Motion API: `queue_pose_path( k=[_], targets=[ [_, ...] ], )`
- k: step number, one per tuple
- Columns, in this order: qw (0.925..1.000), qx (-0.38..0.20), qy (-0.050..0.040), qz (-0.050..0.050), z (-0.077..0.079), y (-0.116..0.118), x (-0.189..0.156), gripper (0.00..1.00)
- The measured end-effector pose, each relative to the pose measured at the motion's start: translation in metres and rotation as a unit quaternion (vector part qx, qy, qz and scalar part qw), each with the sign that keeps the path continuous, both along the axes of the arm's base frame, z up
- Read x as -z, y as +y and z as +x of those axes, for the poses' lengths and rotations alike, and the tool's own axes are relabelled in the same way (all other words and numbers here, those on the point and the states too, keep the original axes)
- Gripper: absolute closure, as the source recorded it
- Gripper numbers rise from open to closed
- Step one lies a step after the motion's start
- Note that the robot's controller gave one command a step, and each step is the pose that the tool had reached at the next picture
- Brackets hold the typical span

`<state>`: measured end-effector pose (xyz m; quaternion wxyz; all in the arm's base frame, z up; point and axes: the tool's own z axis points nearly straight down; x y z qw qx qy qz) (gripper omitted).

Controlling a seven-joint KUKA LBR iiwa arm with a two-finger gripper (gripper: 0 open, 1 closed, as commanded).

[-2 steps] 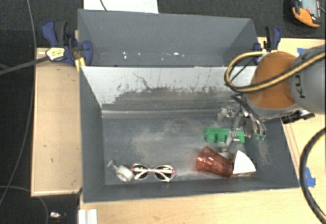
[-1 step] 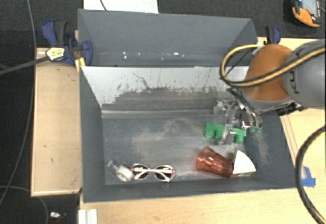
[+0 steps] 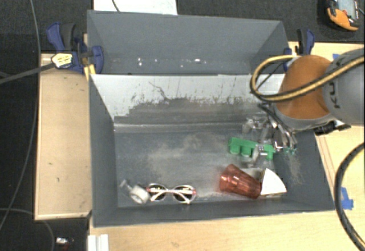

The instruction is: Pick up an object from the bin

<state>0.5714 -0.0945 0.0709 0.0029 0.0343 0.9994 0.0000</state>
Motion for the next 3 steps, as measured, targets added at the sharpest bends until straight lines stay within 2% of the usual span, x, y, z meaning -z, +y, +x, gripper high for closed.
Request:
queue_pose_path(
  k=[1, 2, 3],
  targets=[
    [1.0000, -0.006, -0.0038, 0.000, 0.0103, 0.0043, -0.0005, 0.00],
    [1.0000, -0.003, -0.0019, 0.000, 0.0033, 0.0011, -0.0005, 1.00],
    [1.0000, -0.003, -0.0019, 0.000, 0.0031, 0.0011, -0.0009, 1.00]
  ],
)
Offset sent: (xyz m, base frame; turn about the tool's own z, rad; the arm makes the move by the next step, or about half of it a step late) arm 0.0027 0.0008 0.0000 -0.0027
